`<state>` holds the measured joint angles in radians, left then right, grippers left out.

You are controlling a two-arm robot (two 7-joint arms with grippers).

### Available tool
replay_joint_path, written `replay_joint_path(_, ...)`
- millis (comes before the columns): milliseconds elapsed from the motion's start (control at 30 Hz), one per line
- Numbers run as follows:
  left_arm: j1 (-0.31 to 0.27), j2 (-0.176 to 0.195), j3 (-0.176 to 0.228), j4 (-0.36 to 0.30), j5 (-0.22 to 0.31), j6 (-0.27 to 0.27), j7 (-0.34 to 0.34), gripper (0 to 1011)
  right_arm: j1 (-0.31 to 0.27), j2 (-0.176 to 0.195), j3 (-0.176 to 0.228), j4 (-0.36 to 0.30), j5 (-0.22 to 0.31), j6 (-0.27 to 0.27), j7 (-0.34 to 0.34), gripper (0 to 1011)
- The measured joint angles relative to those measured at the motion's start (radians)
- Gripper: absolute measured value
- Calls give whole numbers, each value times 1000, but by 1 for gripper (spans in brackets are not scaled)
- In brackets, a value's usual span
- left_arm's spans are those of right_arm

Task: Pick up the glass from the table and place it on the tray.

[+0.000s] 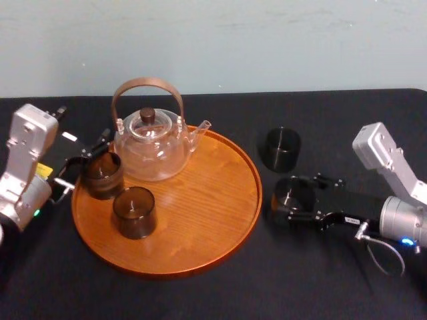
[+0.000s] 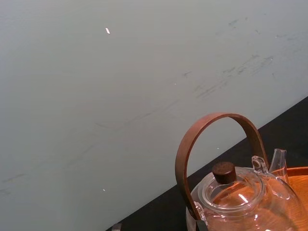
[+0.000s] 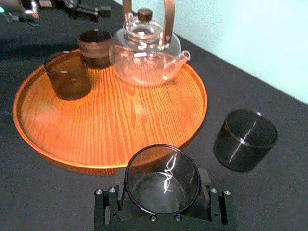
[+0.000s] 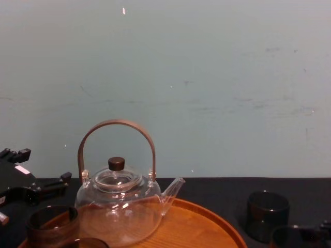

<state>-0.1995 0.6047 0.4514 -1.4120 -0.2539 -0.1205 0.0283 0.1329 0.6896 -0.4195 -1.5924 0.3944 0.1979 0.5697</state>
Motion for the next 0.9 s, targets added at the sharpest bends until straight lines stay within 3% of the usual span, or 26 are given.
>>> replay_joint_path(433,0,0,0,0,0,0,0,1001,45,24,-6,-47,23,-13,35,904)
replay_joint_path(900,0,0,0,0,0,0,0,1001,152,-30,-93,-9,-12,-27,71,904)
